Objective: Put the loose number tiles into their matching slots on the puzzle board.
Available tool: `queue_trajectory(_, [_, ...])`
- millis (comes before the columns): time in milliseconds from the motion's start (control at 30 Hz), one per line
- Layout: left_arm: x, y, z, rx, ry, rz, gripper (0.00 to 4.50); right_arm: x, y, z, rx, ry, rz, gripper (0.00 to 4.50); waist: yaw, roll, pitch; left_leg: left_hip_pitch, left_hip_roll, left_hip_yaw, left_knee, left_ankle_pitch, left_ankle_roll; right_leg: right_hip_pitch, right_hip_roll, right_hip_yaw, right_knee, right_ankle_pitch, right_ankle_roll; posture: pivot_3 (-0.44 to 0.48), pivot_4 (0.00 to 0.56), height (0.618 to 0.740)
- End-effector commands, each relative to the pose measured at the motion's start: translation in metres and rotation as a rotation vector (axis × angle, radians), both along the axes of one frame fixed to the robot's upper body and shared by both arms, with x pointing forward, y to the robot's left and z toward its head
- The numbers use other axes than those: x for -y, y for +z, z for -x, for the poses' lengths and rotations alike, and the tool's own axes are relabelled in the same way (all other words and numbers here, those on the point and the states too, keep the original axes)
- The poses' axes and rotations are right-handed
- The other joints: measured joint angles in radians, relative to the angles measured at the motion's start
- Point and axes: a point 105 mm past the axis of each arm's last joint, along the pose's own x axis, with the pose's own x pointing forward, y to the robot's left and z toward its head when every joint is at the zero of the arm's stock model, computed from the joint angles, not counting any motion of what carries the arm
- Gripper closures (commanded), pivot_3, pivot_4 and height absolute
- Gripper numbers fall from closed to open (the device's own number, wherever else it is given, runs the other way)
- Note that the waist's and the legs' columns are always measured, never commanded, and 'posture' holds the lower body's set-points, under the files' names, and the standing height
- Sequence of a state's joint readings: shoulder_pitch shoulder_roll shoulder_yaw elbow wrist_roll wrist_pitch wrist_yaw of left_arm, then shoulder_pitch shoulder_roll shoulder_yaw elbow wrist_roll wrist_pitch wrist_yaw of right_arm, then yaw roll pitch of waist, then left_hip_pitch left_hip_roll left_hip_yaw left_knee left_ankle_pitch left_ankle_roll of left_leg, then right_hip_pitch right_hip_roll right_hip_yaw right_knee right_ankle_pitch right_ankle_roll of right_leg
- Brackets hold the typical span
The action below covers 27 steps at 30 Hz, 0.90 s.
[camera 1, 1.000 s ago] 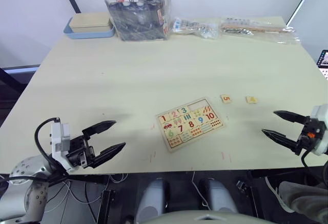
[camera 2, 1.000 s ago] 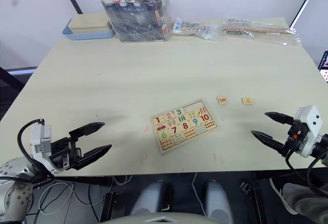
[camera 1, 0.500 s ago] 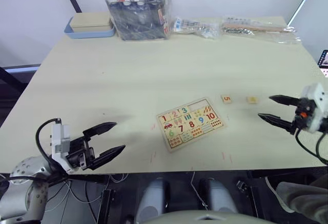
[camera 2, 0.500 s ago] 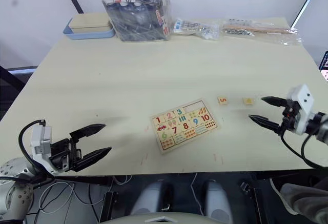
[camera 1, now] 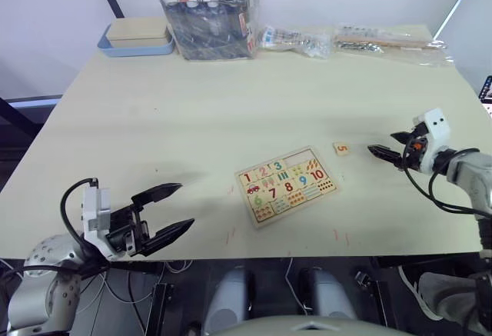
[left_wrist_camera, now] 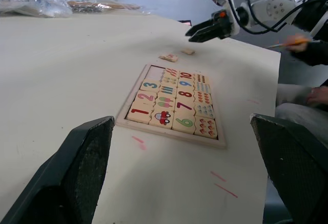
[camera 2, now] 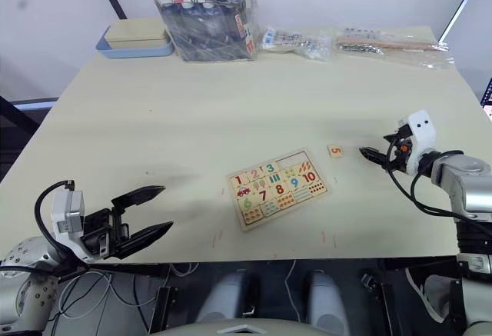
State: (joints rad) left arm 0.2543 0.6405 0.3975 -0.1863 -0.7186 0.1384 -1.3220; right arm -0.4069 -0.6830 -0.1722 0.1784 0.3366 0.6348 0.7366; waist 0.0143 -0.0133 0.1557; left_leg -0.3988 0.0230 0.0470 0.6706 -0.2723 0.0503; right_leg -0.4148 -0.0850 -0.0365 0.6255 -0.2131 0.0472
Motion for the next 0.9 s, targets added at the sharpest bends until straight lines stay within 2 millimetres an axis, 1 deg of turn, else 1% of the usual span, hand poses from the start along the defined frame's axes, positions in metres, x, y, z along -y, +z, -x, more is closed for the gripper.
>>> queue_trajectory(33, [0.002,0.009,0.0,0.054,-0.01,0.0,0.0,0.002,0.01,-0.001,0.053,-0.077,0.009,0.04,-0.001,0.0,0.0,0.0,0.0,0.0,0.0,0.0,0.0,0.0,0.0,0.0,0.0,0.0,0.0,0.0,0.15,0.74])
queue_trajectory(200, [0.001,0.015,-0.002,0.077,-0.035,0.025,0.0,-0.001,0.002,0.004,0.081,-0.219,-0.005,0.04,-0.001,0.0,0.0,0.0,0.0,0.0,0.0,0.0,0.0,0.0,0.0,0.0,0.001,0.0,0.0,0.0,0.15,0.74])
queue_trajectory(233, [0.001,0.016,-0.003,0.077,-0.045,0.028,0.0,-0.004,0.0,0.005,0.085,-0.24,-0.014,0.04,-0.001,0.0,0.0,0.0,0.0,0.0,0.0,0.0,0.0,0.0,0.001,0.0,0.001,0.0,0.0,0.0,0.15,0.74])
queue_trajectory(400, [-0.001,0.019,-0.004,0.079,-0.08,0.031,0.0,-0.004,-0.005,0.007,0.097,-0.341,-0.032,0.04,-0.004,0.0,0.0,0.0,0.0,0.001,0.0,0.0,0.0,0.0,0.001,0.001,0.001,0.0,0.0,0.0,0.15,0.74])
queue_trajectory(567, [0.0,0.026,-0.009,0.091,-0.094,0.035,0.0,-0.009,-0.013,0.01,0.096,-0.382,-0.05,0.04,-0.003,0.0,0.0,0.001,0.0,-0.001,0.0,0.0,0.0,0.0,0.003,0.001,0.001,0.0,0.0,0.0,0.15,0.74])
queue_trajectory(867, [0.004,0.029,-0.011,0.098,-0.092,0.046,0.0,-0.013,-0.022,0.011,0.088,-0.396,-0.057,0.04,-0.006,0.0,0.0,0.001,0.0,0.0,0.0,0.0,0.0,0.0,0.004,0.003,0.001,0.0,0.0,0.0,0.15,0.74])
queue_trajectory(900, [0.005,0.03,-0.011,0.101,-0.091,0.051,0.0,-0.013,-0.023,0.01,0.088,-0.397,-0.058,0.53,-0.006,0.0,0.0,0.001,0.0,0.0,0.0,0.0,0.0,0.0,0.004,0.003,0.001,0.0,0.0,0.0,0.15,0.74])
